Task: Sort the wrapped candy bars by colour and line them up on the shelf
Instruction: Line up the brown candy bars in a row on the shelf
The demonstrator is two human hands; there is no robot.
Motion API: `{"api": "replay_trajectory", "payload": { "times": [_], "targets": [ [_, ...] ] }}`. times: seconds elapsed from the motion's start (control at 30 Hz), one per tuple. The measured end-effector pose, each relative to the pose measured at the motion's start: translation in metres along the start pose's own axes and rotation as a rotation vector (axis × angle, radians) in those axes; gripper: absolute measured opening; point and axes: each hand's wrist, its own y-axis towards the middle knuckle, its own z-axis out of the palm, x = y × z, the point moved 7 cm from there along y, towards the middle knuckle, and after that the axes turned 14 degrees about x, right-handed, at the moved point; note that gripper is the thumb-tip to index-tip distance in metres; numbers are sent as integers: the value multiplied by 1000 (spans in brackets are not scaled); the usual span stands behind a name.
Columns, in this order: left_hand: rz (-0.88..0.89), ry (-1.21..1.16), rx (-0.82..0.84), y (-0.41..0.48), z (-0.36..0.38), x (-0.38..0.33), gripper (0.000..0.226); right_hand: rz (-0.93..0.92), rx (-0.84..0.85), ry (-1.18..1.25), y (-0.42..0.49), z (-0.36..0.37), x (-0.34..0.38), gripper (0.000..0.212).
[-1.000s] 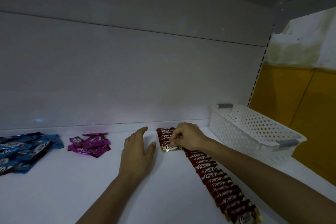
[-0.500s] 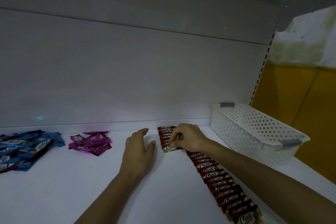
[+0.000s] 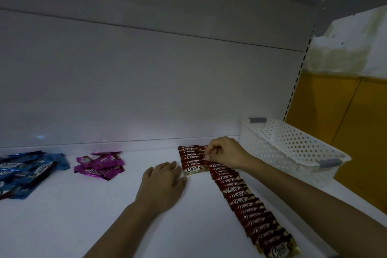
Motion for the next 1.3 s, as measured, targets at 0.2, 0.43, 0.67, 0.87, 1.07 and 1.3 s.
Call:
{"api": "replay_trajectory", "payload": {
  "times": [0.2, 0.43, 0.67, 0.87, 1.07, 1.3],
  "targets": [
    [-2, 13, -5, -1, -2, -1, 38, -17, 88, -127, -3, 19, 3, 18],
    [7, 16, 21, -1, 1, -1, 44, -11, 87, -124, -4, 18, 5, 18],
    [11, -23, 14, -4, -7, -5, 27, -4, 77, -128, -4, 18, 4, 15],
    [7, 7, 74, -1, 1, -5, 41, -10, 37, -91, -3, 13, 4, 11],
    [29, -21, -26, -5, -6, -5, 33, -13, -62, -45, -7, 4, 12, 16],
    [-104, -42, -187, -25, -29, 0, 59, -126, -72, 50, 5, 16, 81, 43]
  ]
}}
